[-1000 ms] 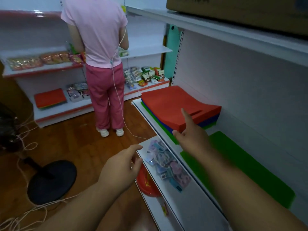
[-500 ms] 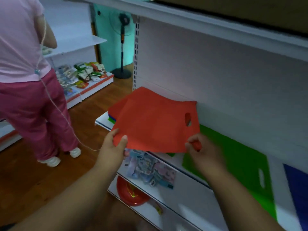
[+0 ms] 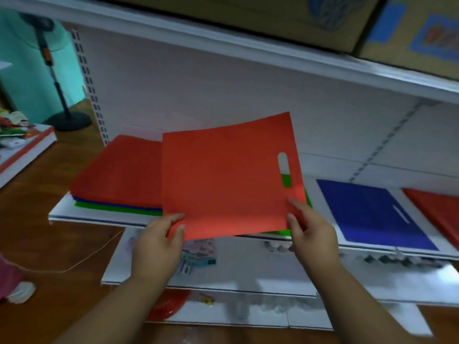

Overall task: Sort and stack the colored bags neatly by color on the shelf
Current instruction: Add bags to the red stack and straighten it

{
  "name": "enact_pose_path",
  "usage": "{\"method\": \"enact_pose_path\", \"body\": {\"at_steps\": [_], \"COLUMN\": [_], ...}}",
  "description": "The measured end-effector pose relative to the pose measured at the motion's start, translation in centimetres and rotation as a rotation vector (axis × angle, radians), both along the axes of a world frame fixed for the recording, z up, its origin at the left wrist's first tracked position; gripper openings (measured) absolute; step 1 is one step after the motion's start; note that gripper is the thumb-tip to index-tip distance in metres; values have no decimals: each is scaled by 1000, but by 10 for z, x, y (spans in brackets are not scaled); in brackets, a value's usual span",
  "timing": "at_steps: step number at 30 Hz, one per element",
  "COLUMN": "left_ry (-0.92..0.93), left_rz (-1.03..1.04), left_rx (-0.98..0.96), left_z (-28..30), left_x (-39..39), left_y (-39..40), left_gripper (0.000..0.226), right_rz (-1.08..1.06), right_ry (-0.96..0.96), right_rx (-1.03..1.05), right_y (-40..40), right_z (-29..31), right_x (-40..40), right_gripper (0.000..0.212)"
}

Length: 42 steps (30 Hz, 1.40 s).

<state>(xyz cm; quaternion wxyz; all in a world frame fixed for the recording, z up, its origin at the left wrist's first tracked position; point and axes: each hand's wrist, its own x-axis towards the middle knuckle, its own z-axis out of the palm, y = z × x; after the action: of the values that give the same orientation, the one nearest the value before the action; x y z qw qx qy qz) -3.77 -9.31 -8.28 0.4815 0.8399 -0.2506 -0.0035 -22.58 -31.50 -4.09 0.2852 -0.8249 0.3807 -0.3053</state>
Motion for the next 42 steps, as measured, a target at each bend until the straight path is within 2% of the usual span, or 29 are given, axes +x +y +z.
{"method": "enact_pose_path", "body": {"at_steps": [2,7,10,16,19,22,25,36,42], "left_ry": [-78,-201,-263,-232,-282,-300,-337,-322,-447], "left_rz": [-88,-305,-402,-552,-560,-601,-667,-642,-610], "left_rx": [2,2,-9,20,31,55,58,124,177], "left_z": [2,8,13,10,20,21,21,12,15], "left_x": [-15,-68,-118,-242,-292,-335,-361,-392,-411], "left_y": [-17,-72,-126,-217,-268,-303,-330,-503,-568], "left_gripper": [22,38,37,39,31,33,38,21,24], "right_rz": [-65,-250,-370,-514,-556,-589,-633,-650,-621], "right_ry": [-12,77,93,130,125,134,155,228,296], "right_rx": [10,14,10,-38,-23,-5,5,-23,-88], "right_y": [-9,-36,-59,-118,-154,-181,-212,-371,-456], "right_z": [1,-4,-3,4,4,-3,-9,-13,-12], "right_x": [-29,-124,-195,-338,-390,-438,-465,-489,-516], "right_gripper": [33,33,32,33,33,33,35,37,35]}}
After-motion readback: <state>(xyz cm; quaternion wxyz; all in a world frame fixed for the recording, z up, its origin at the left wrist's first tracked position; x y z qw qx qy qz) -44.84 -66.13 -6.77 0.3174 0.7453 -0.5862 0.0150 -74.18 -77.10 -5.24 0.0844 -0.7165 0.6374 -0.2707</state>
